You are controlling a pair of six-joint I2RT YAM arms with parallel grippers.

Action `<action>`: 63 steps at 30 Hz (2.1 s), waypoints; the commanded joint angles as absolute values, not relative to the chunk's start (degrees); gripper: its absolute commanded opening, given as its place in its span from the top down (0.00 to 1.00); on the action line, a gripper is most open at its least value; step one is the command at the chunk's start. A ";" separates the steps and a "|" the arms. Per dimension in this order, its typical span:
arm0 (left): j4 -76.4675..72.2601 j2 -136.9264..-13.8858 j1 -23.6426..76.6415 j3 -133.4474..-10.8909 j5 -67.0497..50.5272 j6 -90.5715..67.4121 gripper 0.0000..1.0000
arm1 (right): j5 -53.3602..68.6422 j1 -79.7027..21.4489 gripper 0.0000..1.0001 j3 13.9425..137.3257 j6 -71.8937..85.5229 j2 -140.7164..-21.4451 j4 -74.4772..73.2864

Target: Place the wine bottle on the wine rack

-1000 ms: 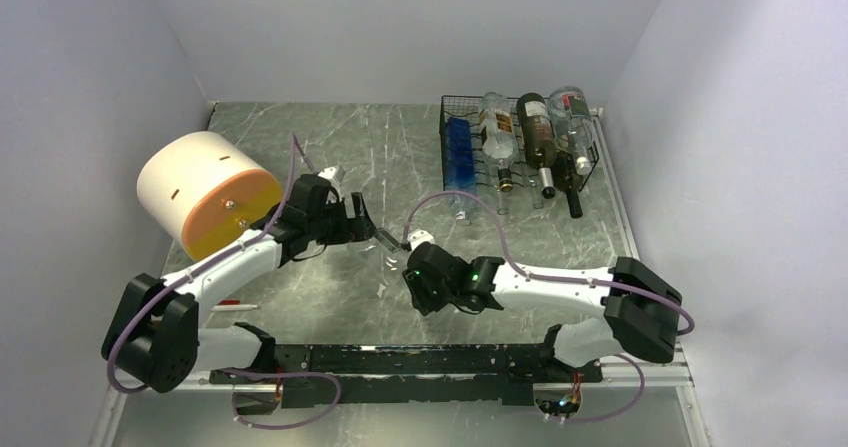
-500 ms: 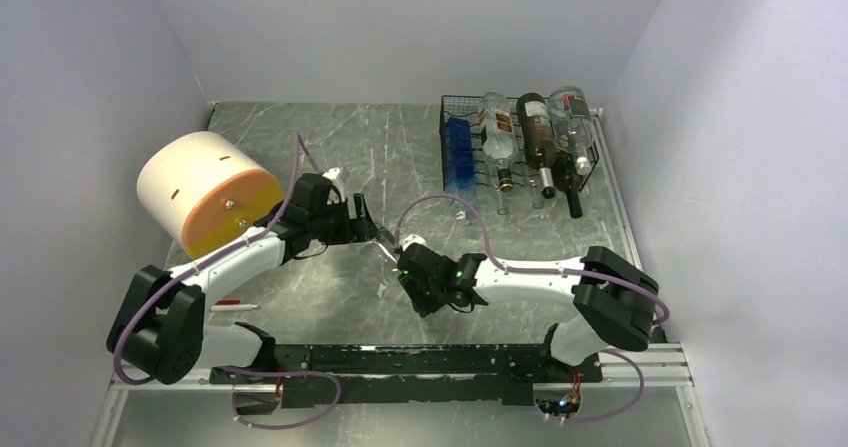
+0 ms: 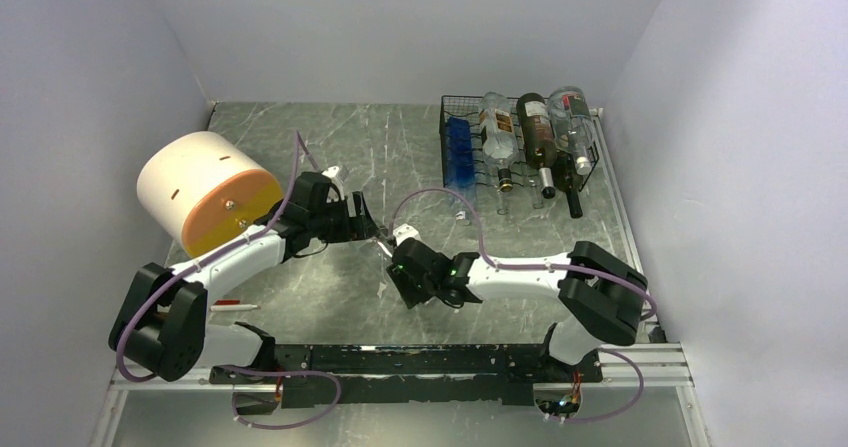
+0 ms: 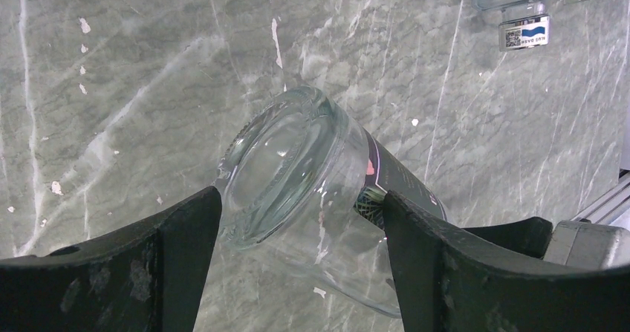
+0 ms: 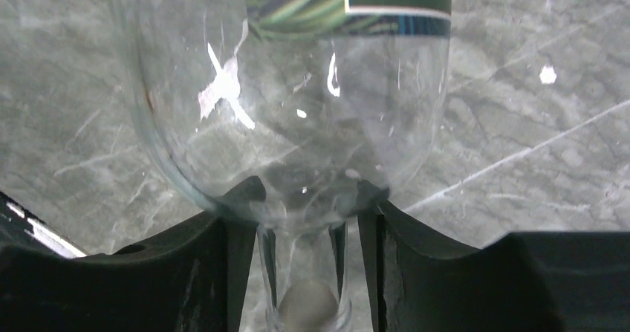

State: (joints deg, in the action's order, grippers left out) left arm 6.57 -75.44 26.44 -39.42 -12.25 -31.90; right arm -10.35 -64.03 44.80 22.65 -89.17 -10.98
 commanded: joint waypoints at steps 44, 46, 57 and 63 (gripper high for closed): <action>20.21 -50.66 26.46 -49.43 1.94 -30.37 0.10 | -33.89 -61.22 1.00 48.53 16.78 -62.88 1.83; 20.66 -49.57 26.46 -49.61 2.09 -30.40 0.10 | -35.25 -59.13 1.00 51.61 17.56 -63.25 0.32; 22.50 -45.45 26.41 -48.61 2.65 -29.61 0.07 | -34.59 -42.89 1.00 64.34 22.82 -69.43 -9.23; 23.28 -45.46 26.44 -48.46 2.28 -28.80 0.08 | -28.07 -37.32 1.00 69.44 19.99 -75.35 -9.68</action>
